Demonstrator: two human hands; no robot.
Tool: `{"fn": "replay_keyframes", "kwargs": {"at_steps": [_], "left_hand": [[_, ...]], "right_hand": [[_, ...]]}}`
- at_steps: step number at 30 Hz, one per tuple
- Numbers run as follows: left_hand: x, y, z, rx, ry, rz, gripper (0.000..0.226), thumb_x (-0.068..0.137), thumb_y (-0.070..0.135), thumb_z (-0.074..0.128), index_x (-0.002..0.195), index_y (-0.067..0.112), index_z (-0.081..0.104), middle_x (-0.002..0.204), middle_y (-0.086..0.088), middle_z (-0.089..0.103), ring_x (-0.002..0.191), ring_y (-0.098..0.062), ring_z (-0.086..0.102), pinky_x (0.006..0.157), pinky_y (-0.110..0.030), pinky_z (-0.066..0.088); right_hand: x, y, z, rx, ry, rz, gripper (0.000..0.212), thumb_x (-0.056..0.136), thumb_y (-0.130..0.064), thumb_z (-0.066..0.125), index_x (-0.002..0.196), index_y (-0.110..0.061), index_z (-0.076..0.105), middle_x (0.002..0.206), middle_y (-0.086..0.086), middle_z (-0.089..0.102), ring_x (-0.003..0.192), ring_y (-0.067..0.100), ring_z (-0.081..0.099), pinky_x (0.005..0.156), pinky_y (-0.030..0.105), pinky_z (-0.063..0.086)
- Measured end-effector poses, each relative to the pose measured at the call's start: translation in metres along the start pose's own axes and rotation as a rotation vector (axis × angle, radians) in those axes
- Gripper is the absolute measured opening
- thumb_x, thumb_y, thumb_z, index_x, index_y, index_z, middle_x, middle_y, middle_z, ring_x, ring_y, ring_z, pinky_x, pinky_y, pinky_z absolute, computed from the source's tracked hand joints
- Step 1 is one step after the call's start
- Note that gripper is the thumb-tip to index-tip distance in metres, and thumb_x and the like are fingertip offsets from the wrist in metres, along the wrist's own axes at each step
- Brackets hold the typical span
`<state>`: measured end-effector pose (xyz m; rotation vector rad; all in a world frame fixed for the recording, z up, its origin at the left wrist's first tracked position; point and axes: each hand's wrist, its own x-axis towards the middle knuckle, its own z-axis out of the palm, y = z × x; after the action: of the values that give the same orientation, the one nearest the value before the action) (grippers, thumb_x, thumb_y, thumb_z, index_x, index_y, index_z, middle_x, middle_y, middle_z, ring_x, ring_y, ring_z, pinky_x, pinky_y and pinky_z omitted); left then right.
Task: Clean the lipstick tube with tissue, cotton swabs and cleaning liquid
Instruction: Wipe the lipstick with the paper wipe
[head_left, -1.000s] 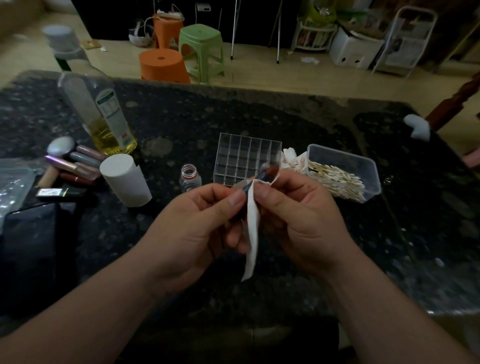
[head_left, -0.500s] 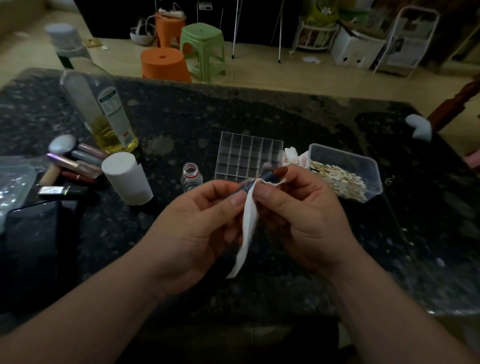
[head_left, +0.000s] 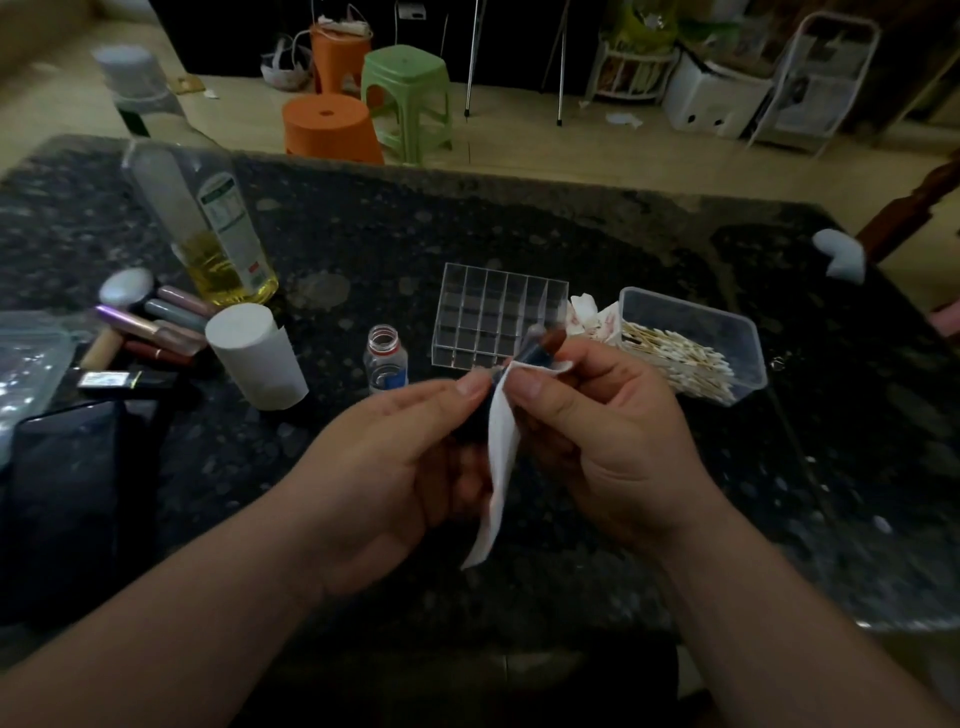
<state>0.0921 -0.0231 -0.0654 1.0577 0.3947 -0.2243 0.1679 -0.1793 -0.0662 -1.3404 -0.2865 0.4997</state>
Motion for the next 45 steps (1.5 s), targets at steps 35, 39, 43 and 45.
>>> {"fn": "replay_keyframes", "kwargs": {"at_steps": [35, 39, 43, 45], "left_hand": [[0.0, -0.003, 0.004, 0.158, -0.029, 0.214, 0.023, 0.077, 0.028, 0.073, 0.096, 0.016, 0.075, 0.092, -0.024, 0.071, 0.081, -0.037, 0.062, 0.073, -0.047, 0.053], [-0.001, 0.001, 0.007, 0.067, -0.065, 0.08, 0.039, 0.084, 0.04, 0.058, 0.078, 0.005, 0.073, 0.062, -0.021, 0.053, 0.055, -0.025, 0.05, 0.061, -0.026, 0.048], [-0.003, 0.011, 0.007, 0.024, -0.119, -0.064, 0.047, 0.088, 0.042, 0.051, 0.055, 0.013, 0.067, 0.051, -0.006, 0.021, 0.037, -0.013, 0.03, 0.038, -0.019, 0.04], [-0.005, 0.016, 0.006, 0.064, -0.117, -0.1, 0.048, 0.087, 0.042, 0.051, 0.051, 0.014, 0.067, 0.052, -0.007, 0.017, 0.038, -0.012, 0.026, 0.035, -0.019, 0.04]], "right_hand": [[-0.001, -0.01, -0.004, 0.083, -0.103, -0.033, 0.022, 0.068, -0.02, 0.078, 0.09, -0.013, 0.076, 0.098, 0.017, 0.076, 0.089, 0.033, 0.073, 0.08, 0.047, 0.059], [-0.001, -0.005, -0.001, 0.037, -0.011, -0.069, 0.025, 0.064, -0.026, 0.081, 0.087, -0.019, 0.077, 0.091, 0.013, 0.077, 0.087, 0.033, 0.072, 0.085, 0.061, 0.055], [-0.002, -0.004, 0.0, -0.019, -0.009, -0.079, 0.014, 0.071, -0.023, 0.082, 0.083, -0.024, 0.077, 0.089, 0.012, 0.076, 0.084, 0.035, 0.07, 0.079, 0.068, 0.052], [-0.003, -0.004, -0.001, -0.056, -0.024, -0.087, 0.012, 0.072, -0.024, 0.083, 0.083, -0.024, 0.076, 0.087, 0.013, 0.075, 0.077, 0.037, 0.067, 0.067, 0.059, 0.054]]}}
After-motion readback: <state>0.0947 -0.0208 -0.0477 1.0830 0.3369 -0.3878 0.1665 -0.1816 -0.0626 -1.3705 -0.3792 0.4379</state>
